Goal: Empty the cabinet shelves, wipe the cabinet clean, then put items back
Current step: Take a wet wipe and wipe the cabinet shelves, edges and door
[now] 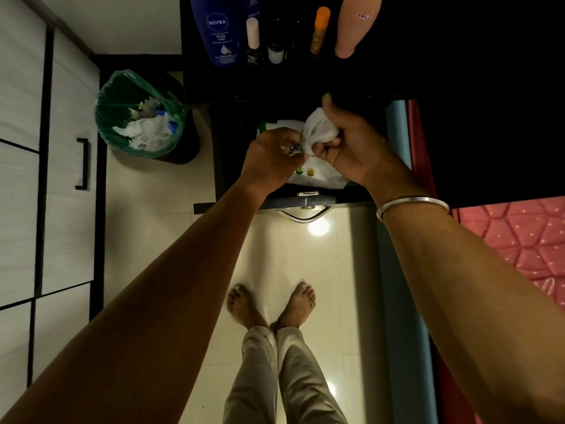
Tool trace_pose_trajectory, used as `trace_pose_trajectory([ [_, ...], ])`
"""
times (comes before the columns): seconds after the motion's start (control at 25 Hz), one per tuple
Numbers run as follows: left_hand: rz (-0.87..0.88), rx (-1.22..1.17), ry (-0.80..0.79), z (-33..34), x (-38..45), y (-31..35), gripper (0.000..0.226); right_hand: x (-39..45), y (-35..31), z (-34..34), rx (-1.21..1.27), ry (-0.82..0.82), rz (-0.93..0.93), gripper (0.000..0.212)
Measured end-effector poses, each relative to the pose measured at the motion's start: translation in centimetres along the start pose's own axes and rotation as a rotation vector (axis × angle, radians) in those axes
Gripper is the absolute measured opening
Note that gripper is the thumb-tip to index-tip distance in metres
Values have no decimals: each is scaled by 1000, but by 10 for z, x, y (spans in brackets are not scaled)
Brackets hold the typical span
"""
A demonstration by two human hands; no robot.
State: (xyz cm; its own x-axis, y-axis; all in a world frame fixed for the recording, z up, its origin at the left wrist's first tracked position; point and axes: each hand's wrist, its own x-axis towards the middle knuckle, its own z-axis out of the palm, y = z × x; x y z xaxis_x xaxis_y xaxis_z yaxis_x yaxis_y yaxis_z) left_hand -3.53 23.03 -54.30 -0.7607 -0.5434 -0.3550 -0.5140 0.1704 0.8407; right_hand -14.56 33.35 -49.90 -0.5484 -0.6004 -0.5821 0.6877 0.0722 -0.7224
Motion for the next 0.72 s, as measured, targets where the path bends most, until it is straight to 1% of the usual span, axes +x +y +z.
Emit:
trace_pose_trajectory([
  [0.12,25,172,2,5,-1,-5,29,-6,-6,-1,-58,-30,-47,13],
  [0.16,40,268,-11,7,1,-7,33,-6,-7,-3,-35,-31,-66,13],
  [0.24,18,440,-58,11,3,-8,40,-3,-8,-10,59,-32,-113,12],
  [0.32,-32,502,-93,13,2,-7,43,0,-11,-16,166,-49,-152,17],
  [0.36,-39,497,-81,13,1,-6,44,1,-11,-19,206,-61,-155,20],
  [0.4,-35,441,-55,14,0,-5,43,2,-12,-21,235,-68,-154,22],
  [0.44,-37,310,-27,13,-4,1,39,3,-11,-23,252,-68,-148,24],
  [0.48,-80,105,-2,12,-9,8,32,4,-9,-23,254,-66,-145,24],
  [0.52,-159,-147,-5,11,-15,17,24,6,-6,-25,231,-56,-143,25],
  [0.56,-237,-388,-24,8,-18,25,20,8,-3,-25,197,-53,-135,27],
  [0.6,-289,-552,-49,6,-21,30,20,9,-1,-25,148,-46,-123,31],
  [0.64,-301,-615,-68,3,-23,32,22,9,1,-25,88,-43,-113,32],
  [0.68,-304,-618,-63,1,-25,35,21,9,3,-25,2,-34,-112,31],
  [0.72,-307,-610,-33,-1,-28,35,14,6,3,-25,-112,-17,-124,27],
])
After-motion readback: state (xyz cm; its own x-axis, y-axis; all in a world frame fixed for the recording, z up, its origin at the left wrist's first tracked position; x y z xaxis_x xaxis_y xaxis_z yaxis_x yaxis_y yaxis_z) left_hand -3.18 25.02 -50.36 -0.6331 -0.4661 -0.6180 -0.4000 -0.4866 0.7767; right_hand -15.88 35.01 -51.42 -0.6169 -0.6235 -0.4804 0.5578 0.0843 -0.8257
